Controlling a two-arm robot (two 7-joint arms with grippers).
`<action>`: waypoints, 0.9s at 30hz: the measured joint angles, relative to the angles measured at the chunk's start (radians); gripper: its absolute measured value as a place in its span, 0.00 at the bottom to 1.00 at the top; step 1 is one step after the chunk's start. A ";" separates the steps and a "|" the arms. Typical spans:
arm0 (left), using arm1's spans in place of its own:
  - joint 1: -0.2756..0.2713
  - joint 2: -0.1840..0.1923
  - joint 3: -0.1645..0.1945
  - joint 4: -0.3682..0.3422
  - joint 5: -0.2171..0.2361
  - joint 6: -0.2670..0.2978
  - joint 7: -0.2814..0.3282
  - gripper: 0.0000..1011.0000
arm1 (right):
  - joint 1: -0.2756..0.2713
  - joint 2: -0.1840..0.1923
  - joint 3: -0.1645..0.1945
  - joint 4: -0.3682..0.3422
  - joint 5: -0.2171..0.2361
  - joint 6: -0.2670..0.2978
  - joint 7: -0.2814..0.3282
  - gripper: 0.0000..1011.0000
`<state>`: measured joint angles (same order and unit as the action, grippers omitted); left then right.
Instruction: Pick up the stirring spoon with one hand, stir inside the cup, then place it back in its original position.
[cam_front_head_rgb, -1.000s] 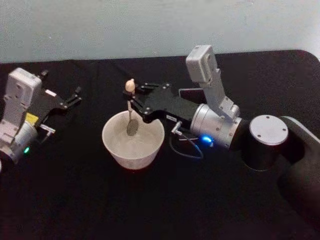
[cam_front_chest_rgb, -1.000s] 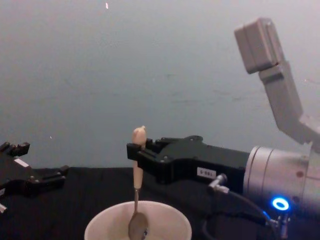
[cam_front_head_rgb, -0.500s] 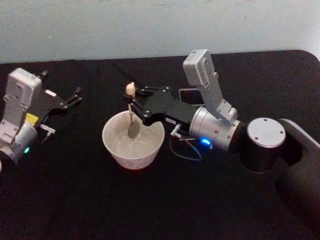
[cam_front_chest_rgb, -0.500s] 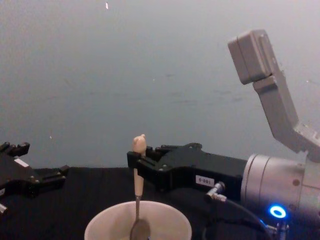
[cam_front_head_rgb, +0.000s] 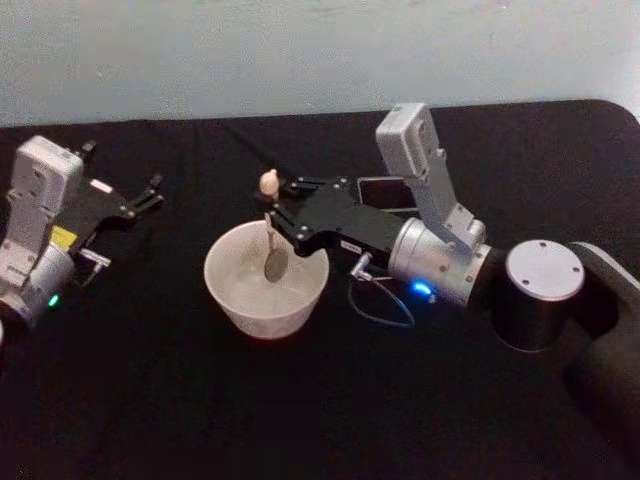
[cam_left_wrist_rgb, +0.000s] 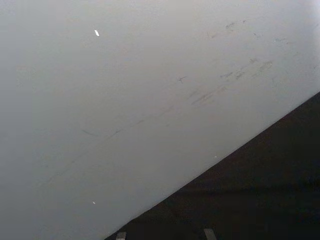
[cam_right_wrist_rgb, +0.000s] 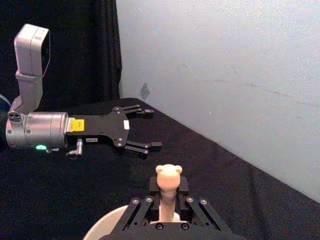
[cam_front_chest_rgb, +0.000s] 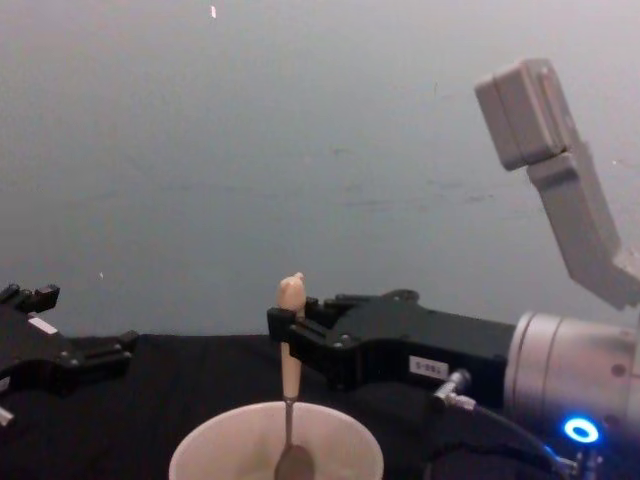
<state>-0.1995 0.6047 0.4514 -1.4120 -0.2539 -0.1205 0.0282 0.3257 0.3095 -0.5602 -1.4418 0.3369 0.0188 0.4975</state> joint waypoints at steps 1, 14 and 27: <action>0.000 0.000 0.000 0.000 0.000 0.000 0.000 0.99 | -0.002 0.002 0.001 -0.002 0.000 0.000 0.000 0.20; 0.000 0.000 0.000 0.000 0.000 0.000 0.000 0.99 | -0.052 0.051 0.020 -0.080 0.019 0.009 0.011 0.20; 0.000 0.000 0.000 0.000 0.000 0.000 0.000 0.99 | -0.078 0.061 -0.003 -0.128 0.030 0.017 0.019 0.20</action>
<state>-0.1996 0.6047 0.4514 -1.4120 -0.2539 -0.1205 0.0283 0.2473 0.3709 -0.5635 -1.5696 0.3672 0.0361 0.5165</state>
